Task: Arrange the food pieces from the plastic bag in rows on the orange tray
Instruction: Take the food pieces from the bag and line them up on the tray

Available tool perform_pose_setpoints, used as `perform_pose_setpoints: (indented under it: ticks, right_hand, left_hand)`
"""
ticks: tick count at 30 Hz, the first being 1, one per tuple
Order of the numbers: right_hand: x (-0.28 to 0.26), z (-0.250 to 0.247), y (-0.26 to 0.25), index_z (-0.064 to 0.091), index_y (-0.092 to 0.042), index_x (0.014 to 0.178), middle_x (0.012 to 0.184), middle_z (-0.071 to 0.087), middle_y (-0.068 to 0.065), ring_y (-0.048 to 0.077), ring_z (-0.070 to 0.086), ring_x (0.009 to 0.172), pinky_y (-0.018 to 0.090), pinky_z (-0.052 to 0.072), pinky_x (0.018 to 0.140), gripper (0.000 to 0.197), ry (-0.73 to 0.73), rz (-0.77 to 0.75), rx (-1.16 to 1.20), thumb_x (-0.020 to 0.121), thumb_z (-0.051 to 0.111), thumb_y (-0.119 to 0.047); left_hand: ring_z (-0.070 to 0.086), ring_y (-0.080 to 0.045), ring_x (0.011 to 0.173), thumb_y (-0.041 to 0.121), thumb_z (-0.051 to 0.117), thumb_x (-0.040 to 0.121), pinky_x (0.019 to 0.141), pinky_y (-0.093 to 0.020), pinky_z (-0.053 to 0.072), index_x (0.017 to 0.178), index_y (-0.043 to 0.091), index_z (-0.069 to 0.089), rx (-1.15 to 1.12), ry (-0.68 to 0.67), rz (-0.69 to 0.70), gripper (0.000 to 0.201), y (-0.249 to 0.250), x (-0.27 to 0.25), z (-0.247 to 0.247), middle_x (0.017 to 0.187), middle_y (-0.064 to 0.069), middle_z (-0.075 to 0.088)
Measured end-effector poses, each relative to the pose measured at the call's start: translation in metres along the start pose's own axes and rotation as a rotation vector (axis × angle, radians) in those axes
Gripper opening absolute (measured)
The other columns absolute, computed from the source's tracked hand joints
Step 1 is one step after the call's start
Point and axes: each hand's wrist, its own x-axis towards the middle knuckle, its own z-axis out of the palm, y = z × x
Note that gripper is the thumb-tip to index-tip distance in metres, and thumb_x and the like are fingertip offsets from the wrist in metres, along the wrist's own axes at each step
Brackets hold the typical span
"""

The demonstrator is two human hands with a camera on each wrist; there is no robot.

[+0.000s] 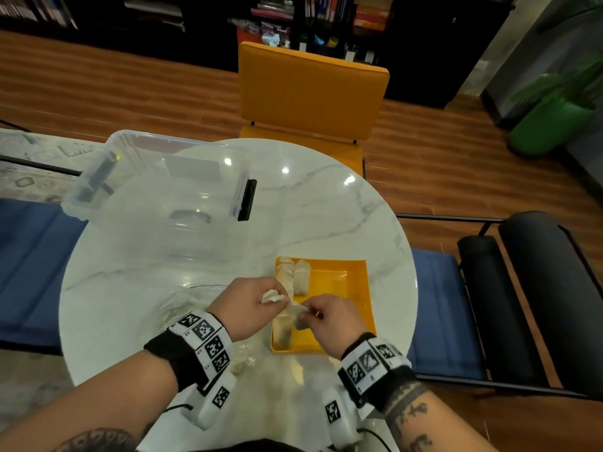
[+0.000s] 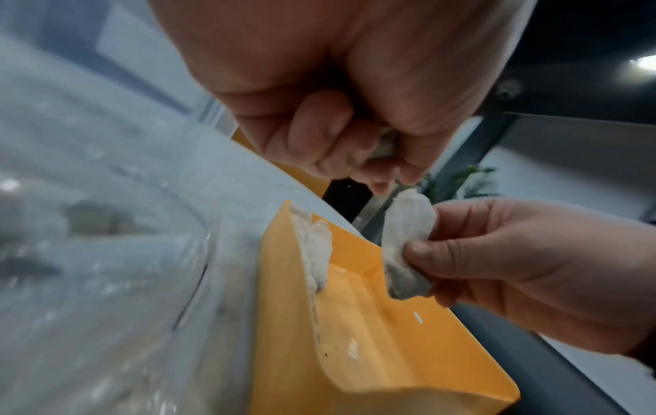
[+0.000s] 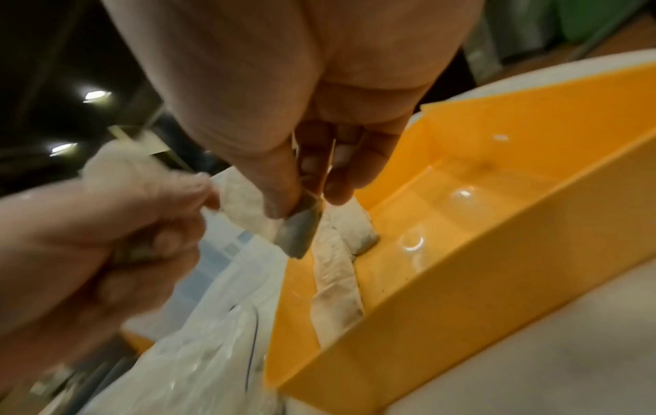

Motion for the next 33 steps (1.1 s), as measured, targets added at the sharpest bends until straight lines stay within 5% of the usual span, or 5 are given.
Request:
perform_pose_setpoints:
  ticks: [7, 13, 29, 33]
  right_hand:
    - [0.064, 0.006, 0.021, 0.066, -0.024, 0.079, 0.079, 0.072, -0.003, 0.018, 0.067, 0.074, 0.036, 0.058, 0.075, 0.013, 0.090, 0.309, 0.189, 0.077, 0.080, -0.026]
    - [0.088, 0.009, 0.033, 0.068, -0.024, 0.082, 0.079, 0.068, -0.007, 0.012, 0.060, 0.070, 0.023, 0.041, 0.054, 0.022, 0.011, 0.473, 0.087, 0.072, 0.082, -0.037]
    - [0.102, 0.010, 0.026, 0.064, -0.022, 0.082, 0.084, 0.067, -0.004, 0.011, 0.058, 0.069, 0.023, 0.038, 0.051, 0.025, 0.048, 0.512, 0.069, 0.072, 0.084, -0.033]
    - [0.097, 0.001, 0.022, 0.064, -0.024, 0.087, 0.086, 0.067, -0.004, 0.010, 0.059, 0.071, 0.024, 0.040, 0.053, 0.026, 0.083, 0.501, 0.078, 0.073, 0.083, -0.033]
  left_hand:
    - [0.062, -0.019, 0.093, 0.043, 0.056, 0.091, 0.079, -0.030, 0.049, 0.103, 0.024, 0.067, 0.076, 0.025, -0.268, 0.025, -0.025, 0.016, 0.021, 0.098, 0.001, 0.070]
    - [0.063, -0.022, 0.098, 0.045, 0.060, 0.087, 0.080, -0.029, 0.049, 0.106, 0.023, 0.066, 0.139, -0.015, -0.305, 0.029, -0.028, 0.016, 0.034, 0.103, -0.002, 0.070]
    - [0.062, -0.020, 0.100, 0.046, 0.064, 0.085, 0.083, -0.030, 0.049, 0.112, 0.022, 0.065, 0.133, -0.044, -0.336, 0.036, -0.024, 0.019, 0.030, 0.107, -0.002, 0.069]
    - [0.066, -0.016, 0.071, 0.048, 0.071, 0.080, 0.065, -0.031, 0.056, 0.102, 0.028, 0.062, -0.006, -0.007, -0.363, 0.031, -0.022, 0.016, 0.024, 0.088, 0.004, 0.067]
